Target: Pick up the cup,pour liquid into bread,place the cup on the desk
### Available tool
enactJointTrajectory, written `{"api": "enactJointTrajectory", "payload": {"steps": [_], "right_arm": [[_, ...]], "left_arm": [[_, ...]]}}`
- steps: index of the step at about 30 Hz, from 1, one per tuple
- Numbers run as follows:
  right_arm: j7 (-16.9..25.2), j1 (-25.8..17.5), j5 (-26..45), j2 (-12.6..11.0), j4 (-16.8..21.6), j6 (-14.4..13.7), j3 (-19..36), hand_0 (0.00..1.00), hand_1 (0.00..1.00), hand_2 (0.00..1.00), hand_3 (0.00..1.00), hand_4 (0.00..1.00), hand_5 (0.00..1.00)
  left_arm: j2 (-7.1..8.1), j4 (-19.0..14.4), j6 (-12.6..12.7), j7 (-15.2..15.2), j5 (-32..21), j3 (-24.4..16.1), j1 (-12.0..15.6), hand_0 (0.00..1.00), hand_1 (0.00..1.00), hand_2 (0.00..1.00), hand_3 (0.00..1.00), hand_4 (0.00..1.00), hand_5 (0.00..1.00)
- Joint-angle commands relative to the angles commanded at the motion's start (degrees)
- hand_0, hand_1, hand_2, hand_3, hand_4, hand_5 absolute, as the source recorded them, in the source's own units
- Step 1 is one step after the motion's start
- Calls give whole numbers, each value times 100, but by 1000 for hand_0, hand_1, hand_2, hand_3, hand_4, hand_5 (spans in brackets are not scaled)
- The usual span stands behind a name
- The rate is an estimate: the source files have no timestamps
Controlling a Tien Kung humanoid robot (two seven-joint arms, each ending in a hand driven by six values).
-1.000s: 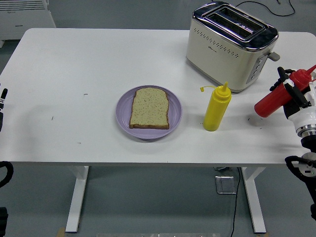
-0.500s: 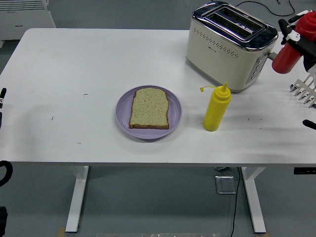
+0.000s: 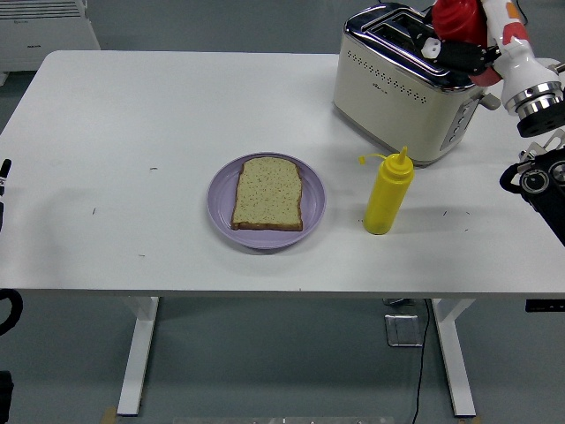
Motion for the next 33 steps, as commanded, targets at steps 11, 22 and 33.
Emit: {"api": "enactJointTrajectory", "payload": {"steps": [11,22,33], "right_arm": [[-294,1158,-2681,-84,-278,798,-1659,56,117,270,351,754,166],[-396,1962,-3248,-284,-520,1175,-2899,57,113,271,356,751,165],[-412,2018,-3248,-270,-406,1165,-2820,56,112,272,359,749,170]], "left_arm": [[0,5,0,-3,-1,-1,37,778,732,727,662,524,927],[0,9,0,-3,-10,-30,26,777,732,727,662,525,927],[0,12,18,5,-14,-51,28,778,732,727,661,525,927]]}}
